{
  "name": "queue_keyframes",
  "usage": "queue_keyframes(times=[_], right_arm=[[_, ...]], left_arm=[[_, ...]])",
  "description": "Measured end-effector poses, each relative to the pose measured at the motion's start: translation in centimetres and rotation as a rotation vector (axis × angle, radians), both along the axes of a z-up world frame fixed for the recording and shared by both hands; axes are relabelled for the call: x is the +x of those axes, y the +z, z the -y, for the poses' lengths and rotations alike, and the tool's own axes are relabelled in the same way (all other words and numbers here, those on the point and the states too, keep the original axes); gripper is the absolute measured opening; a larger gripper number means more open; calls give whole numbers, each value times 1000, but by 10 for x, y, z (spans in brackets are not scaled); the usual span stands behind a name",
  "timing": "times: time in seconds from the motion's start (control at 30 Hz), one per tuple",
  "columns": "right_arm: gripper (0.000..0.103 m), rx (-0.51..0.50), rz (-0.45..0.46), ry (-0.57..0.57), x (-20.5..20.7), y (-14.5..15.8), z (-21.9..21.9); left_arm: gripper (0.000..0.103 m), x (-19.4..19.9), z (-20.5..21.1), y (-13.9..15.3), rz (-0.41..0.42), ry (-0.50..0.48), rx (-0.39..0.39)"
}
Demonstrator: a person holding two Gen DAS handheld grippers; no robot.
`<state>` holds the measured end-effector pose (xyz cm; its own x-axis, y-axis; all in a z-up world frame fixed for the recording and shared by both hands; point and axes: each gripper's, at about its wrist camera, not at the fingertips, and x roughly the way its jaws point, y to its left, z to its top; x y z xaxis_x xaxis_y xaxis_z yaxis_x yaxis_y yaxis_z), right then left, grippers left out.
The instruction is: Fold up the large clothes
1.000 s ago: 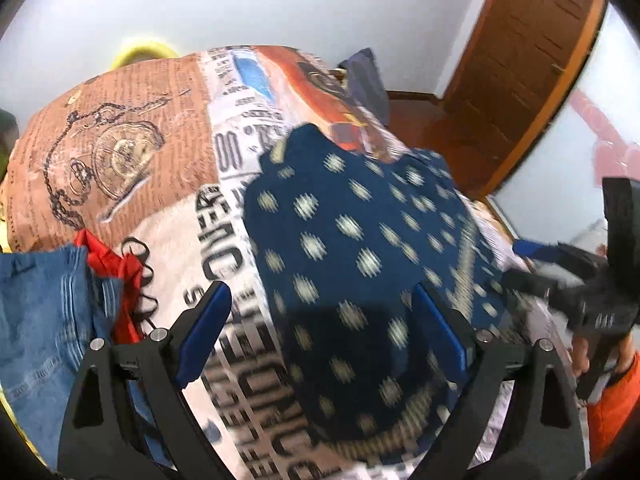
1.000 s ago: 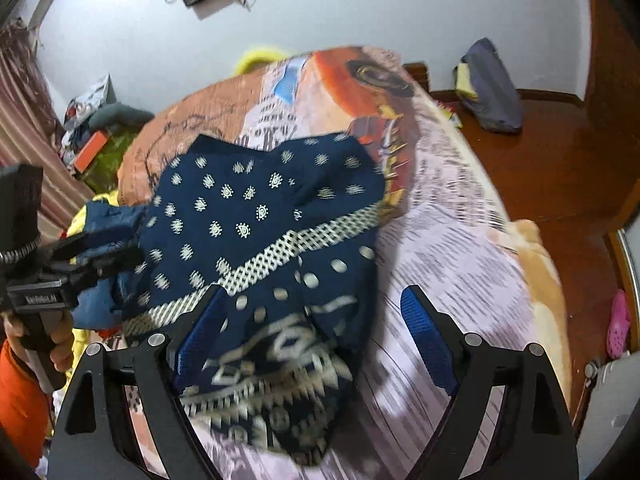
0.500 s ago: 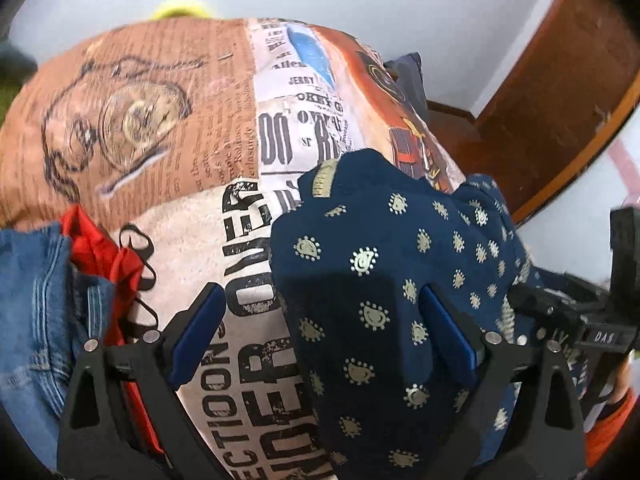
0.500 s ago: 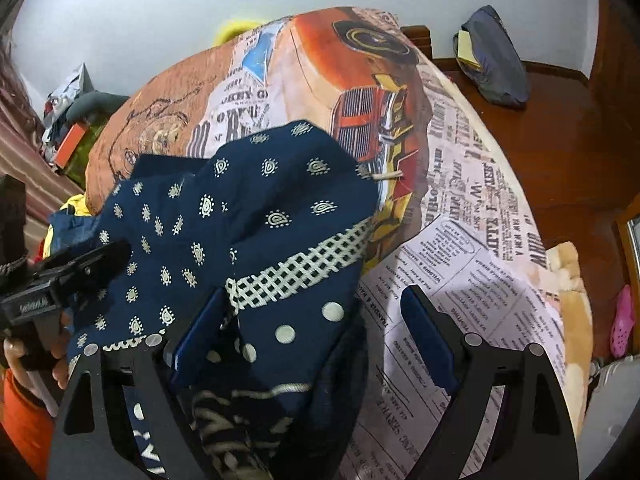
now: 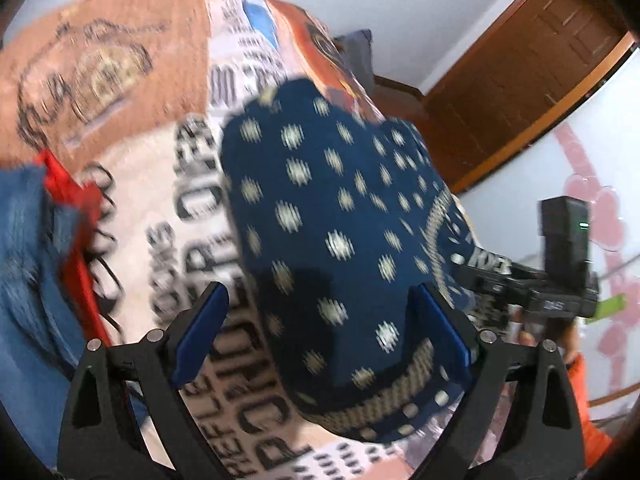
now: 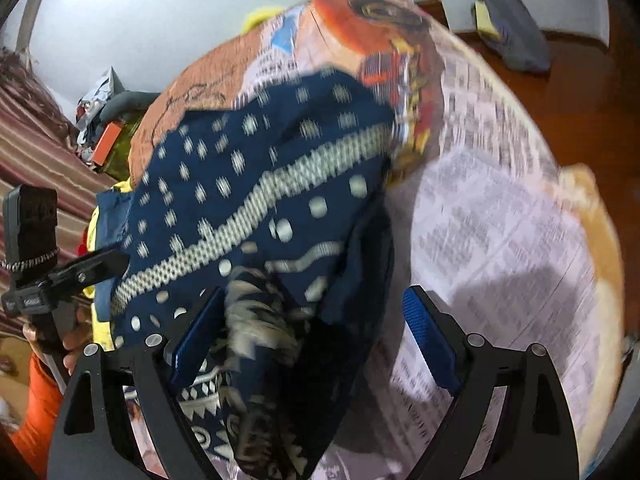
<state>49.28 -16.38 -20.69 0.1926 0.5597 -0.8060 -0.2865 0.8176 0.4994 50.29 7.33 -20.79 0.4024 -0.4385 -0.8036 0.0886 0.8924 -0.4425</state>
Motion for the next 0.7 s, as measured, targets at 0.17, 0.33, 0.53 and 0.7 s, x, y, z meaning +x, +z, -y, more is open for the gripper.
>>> queue_keyframes(times=[0.17, 0.33, 0.53, 0.7], right_arm=[[88, 94, -82, -19, 5, -17, 5], [88, 149, -105, 22, 22, -25, -8], [89, 188, -132, 33, 31, -28, -24], [72, 179, -115, 28, 26, -23, -30]], left_arm=[[95, 2, -1, -19, -53, 13, -131], [99, 13, -1, -37, -94, 28, -204], [101, 29, 1, -53, -122, 32, -257], [96, 34, 8, -49, -98, 40, -221]])
